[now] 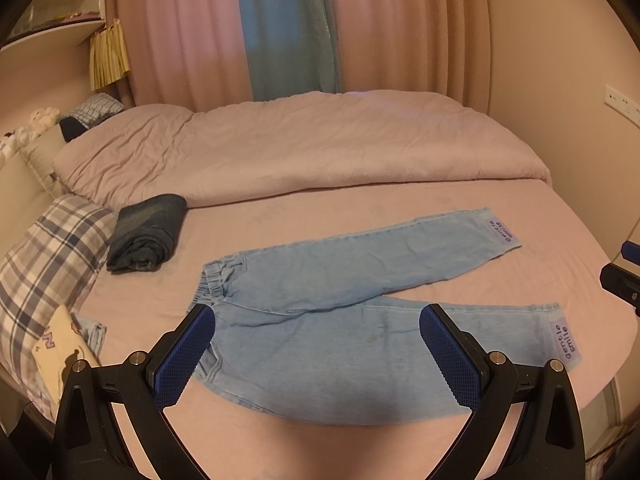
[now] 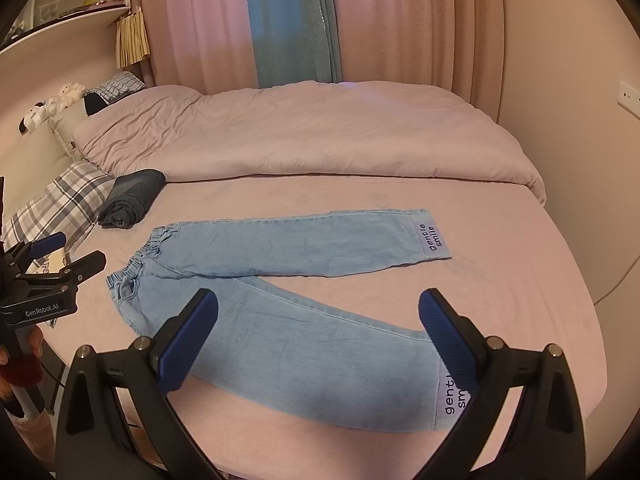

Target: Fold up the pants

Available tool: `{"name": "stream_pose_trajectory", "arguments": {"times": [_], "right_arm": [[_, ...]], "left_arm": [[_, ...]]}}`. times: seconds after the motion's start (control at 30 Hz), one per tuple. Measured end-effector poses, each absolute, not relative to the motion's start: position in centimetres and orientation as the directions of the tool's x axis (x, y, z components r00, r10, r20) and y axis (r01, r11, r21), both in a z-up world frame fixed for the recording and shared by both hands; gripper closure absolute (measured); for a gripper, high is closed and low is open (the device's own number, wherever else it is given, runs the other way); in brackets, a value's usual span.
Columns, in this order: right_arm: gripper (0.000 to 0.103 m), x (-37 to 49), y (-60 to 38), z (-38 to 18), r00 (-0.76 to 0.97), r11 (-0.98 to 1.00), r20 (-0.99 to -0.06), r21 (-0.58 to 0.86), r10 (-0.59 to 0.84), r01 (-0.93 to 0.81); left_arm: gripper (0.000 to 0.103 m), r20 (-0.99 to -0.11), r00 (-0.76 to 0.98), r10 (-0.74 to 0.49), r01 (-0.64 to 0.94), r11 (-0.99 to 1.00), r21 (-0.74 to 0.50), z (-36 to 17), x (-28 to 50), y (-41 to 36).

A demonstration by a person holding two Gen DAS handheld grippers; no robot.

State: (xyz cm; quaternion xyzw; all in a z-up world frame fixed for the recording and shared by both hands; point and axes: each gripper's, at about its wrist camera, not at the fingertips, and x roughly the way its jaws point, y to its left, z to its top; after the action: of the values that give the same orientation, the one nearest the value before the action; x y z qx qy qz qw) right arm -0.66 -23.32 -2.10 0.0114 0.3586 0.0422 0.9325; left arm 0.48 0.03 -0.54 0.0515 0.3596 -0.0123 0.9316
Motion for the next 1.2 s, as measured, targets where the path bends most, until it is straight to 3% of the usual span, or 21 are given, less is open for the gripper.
{"name": "stream_pose_trajectory", "arguments": {"times": [1.2], "right_arm": [[0.002,-0.08,-22.55,-2.61,0.728,0.996,-0.68,0.042,0.089,-0.082]], "left_arm": [[0.001,-0.685,0.729,0.002,0.068,0.995,0.075,-1.06,0.65,0.65]]}}
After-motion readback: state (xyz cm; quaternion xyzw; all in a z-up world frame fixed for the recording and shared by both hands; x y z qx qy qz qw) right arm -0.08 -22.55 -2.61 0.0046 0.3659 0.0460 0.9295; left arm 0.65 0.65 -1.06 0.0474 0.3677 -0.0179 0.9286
